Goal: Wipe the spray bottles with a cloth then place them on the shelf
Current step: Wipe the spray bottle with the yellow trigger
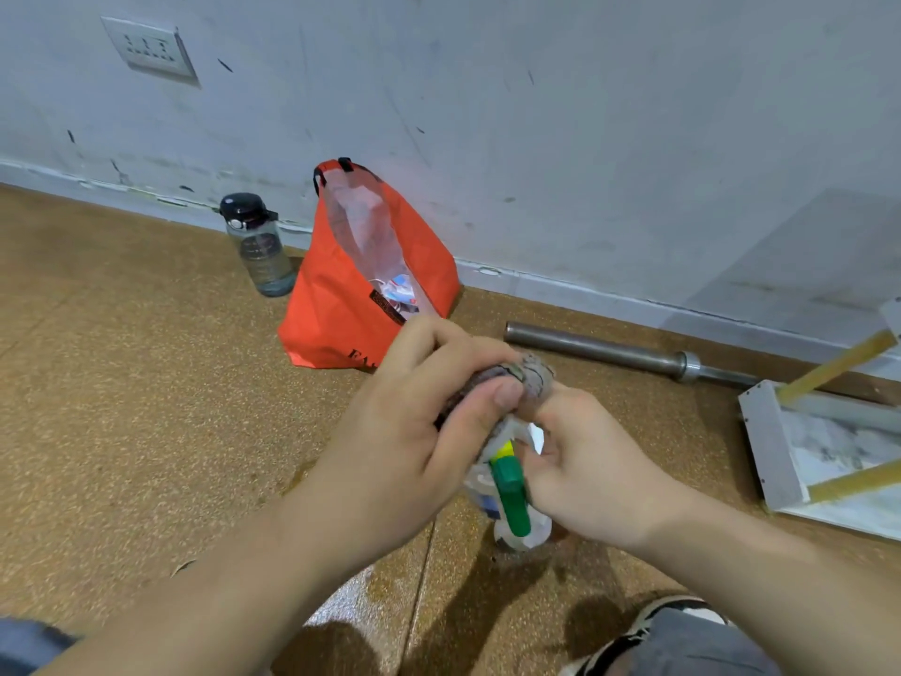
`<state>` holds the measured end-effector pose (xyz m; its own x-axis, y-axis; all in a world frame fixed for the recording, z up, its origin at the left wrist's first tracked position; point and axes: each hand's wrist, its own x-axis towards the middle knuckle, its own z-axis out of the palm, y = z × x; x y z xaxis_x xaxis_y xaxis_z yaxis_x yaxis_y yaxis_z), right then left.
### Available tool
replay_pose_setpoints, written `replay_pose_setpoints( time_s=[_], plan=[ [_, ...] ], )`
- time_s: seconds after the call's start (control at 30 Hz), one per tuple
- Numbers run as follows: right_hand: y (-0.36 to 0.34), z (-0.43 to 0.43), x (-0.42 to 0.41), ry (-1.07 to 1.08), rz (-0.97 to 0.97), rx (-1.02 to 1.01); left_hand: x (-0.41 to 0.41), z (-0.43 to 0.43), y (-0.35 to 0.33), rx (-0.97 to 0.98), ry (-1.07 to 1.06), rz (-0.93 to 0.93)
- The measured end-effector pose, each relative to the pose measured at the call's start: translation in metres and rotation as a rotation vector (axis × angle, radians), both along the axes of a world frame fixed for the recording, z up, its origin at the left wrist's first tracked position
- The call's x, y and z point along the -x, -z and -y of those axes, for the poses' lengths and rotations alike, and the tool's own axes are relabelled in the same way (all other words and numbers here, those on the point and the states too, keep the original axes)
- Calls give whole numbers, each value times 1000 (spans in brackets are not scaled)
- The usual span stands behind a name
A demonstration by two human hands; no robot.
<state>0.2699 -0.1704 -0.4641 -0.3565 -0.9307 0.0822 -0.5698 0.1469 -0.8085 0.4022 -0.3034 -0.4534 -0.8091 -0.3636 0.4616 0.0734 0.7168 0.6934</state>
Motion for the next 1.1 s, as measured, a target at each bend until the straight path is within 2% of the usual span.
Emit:
replay_pose_setpoints(
  time_s=[0.1, 0.2, 0.23, 0.27, 0.33, 0.43, 0.5, 0.63, 0.77, 0.97, 1.1],
  plan=[
    [-2, 1, 2, -18, -99, 11, 4, 20, 15, -43, -229, -13],
    [-2, 0, 5, 15, 15, 19, 7, 27, 12, -467, -420, -20],
    [-3, -1, 4, 40, 69, 30, 6, 27, 7, -533, -453, -42],
    [-4, 0, 5, 81, 122, 32, 4, 25, 1, -495, -453, -67],
    [-4, 3, 7, 149, 203, 13, 0, 15, -11, -301, -358, -143],
    [-5, 8, 7, 171, 227, 7, -1, -12, -14, 16, -148, -198],
    [-7, 9, 5, 153, 235, -52, 3, -25, -8, 109, -114, -187],
    [-10, 13, -1, 193, 269, -42, 8, -27, 5, -10, -191, -190],
    [-1, 18, 1, 250, 308, -36, 7, -30, 0, -204, -250, -103],
    [-5, 21, 20, 436, 379, -1, -4, -31, 26, -510, -280, 274],
    [-14, 22, 26, 392, 443, 5, -7, -17, 20, -597, -353, 131]
  ],
)
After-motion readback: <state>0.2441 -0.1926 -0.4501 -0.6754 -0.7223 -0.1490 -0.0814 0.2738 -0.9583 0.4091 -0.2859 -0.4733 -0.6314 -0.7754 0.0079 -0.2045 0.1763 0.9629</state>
